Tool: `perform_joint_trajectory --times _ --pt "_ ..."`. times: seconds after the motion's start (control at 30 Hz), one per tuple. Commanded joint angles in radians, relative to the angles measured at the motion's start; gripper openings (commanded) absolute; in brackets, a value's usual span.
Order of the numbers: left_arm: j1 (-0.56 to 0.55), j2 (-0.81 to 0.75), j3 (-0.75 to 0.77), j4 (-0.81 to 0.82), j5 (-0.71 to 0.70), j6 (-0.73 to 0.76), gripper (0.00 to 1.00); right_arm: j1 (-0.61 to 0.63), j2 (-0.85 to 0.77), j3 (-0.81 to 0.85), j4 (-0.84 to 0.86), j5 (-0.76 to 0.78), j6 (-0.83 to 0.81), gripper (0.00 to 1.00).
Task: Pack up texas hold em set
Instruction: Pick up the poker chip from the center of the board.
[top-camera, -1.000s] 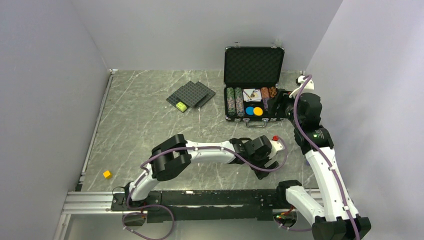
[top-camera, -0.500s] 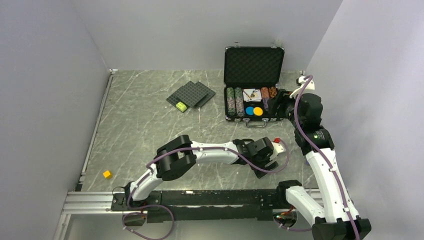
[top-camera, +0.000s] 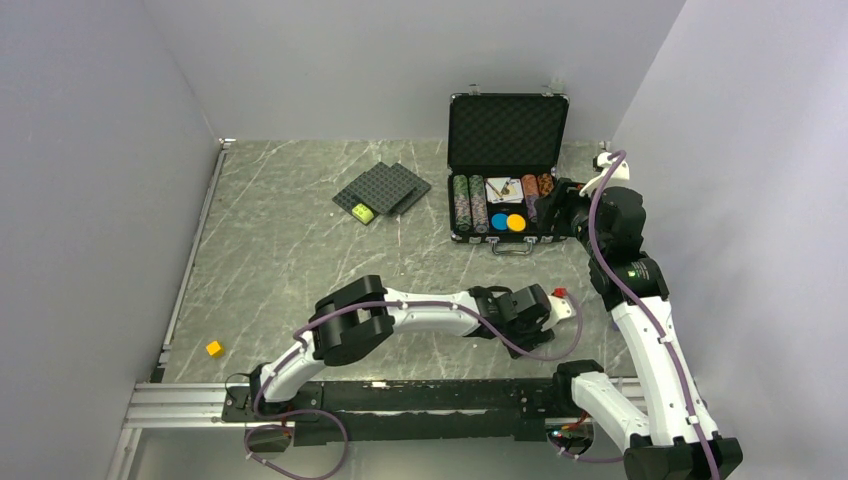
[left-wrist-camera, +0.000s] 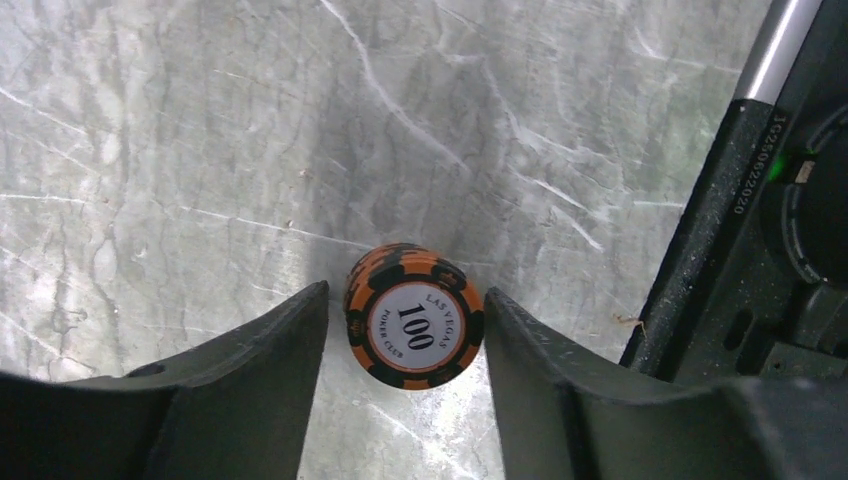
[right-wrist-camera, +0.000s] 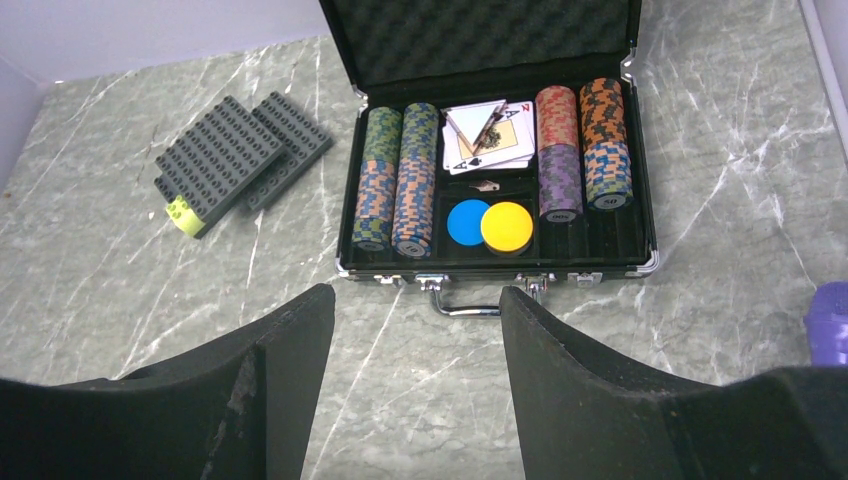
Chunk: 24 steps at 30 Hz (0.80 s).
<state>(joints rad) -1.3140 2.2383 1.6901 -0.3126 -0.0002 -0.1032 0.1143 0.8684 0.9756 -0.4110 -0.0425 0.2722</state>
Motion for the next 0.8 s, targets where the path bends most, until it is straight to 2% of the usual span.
perform_joint_trajectory --times 0.0,0.17,0.4,0.63,0.77 --pt "-0.023 0.029 -0.027 -0.033 0.003 0.020 0.58 -0.003 -0.022 0.006 0.023 0.008 -0.001 0.66" --pt "-0.027 0.039 -0.035 -0.028 -0.041 0.023 0.40 -0.002 -0.025 0.003 0.025 0.010 -0.001 0.66" --pt "-0.027 0.031 -0.069 -0.001 -0.059 0.030 0.00 -0.002 -0.034 0.001 0.021 0.015 -0.003 0.66" --pt "-0.019 -0.043 -0.084 0.003 -0.032 0.035 0.00 -0.003 -0.038 -0.007 0.016 0.029 0.004 0.66" --pt "0.004 -0.160 -0.085 -0.031 -0.029 0.047 0.00 -0.005 -0.014 0.007 0.005 0.012 0.027 0.66"
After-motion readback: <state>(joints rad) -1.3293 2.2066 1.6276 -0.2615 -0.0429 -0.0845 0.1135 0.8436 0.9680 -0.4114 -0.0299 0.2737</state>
